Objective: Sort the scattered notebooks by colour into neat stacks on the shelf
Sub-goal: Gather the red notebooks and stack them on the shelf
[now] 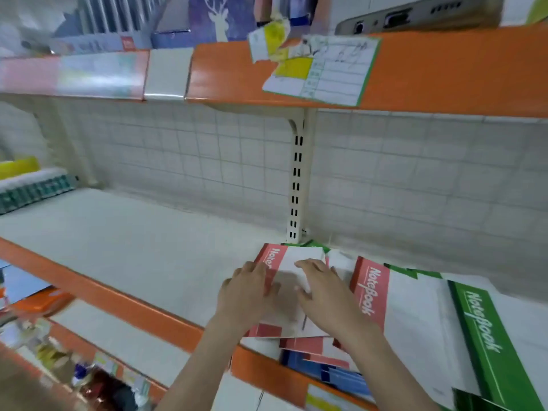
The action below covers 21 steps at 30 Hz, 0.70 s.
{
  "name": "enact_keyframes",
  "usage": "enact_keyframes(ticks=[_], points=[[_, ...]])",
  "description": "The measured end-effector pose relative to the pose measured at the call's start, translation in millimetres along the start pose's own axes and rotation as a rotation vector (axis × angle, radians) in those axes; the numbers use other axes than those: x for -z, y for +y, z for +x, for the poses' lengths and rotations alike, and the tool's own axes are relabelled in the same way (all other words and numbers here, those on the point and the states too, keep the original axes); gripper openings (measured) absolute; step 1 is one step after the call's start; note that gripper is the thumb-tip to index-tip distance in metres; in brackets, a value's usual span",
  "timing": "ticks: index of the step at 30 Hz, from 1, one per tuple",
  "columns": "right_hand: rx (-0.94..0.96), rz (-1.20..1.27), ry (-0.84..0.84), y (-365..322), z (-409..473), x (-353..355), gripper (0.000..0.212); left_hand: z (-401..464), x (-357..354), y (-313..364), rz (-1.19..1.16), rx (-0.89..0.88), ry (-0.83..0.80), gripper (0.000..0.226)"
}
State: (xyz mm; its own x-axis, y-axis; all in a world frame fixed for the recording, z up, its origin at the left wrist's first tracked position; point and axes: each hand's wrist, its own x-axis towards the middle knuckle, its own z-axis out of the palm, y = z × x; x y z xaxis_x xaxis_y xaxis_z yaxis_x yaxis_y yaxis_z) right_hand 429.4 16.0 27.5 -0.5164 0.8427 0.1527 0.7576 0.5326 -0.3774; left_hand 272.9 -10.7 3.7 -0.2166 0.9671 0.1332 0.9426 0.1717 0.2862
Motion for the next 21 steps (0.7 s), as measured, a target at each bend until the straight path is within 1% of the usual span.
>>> enact_keyframes(ticks=[2,4,5,8,10,12,14,15,18,19,21], points=[[-0.049,-0.012,0.005,4,0,2,0.048,9,-4,-1,0.106,0.103,-0.025,0.062],[-0.107,-0.021,0.023,7,0,3,0.048,17,-7,-3,0.173,0.133,-0.083,0.077],[-0.133,-0.024,0.037,7,0,3,0.048,21,-8,-4,0.165,0.128,-0.110,0.080],[-0.192,-0.025,0.066,0,2,-1,0.047,29,-7,-4,0.118,0.114,-0.146,0.085],[-0.218,-0.017,0.075,-7,5,-5,0.047,32,-5,-5,0.124,0.100,-0.112,0.085],[-0.225,-0.023,0.084,-14,8,-10,0.048,35,-2,-8,0.076,0.074,-0.079,0.085],[-0.223,-0.033,0.075,-20,10,-15,0.053,41,2,-12,-0.042,0.062,-0.110,0.080],[-0.224,-0.038,0.057,-23,10,-17,0.059,43,5,-13,-0.104,0.063,-0.116,0.072],[-0.231,-0.026,-0.020,-33,10,-26,0.089,51,10,-17,-0.293,0.060,-0.040,0.042],[-0.221,-0.013,-0.035,-36,10,-29,0.095,54,11,-19,-0.399,0.044,-0.040,0.037],[-0.187,0.009,-0.024,-39,10,-34,0.099,61,14,-20,-0.679,0.034,-0.105,0.035]])
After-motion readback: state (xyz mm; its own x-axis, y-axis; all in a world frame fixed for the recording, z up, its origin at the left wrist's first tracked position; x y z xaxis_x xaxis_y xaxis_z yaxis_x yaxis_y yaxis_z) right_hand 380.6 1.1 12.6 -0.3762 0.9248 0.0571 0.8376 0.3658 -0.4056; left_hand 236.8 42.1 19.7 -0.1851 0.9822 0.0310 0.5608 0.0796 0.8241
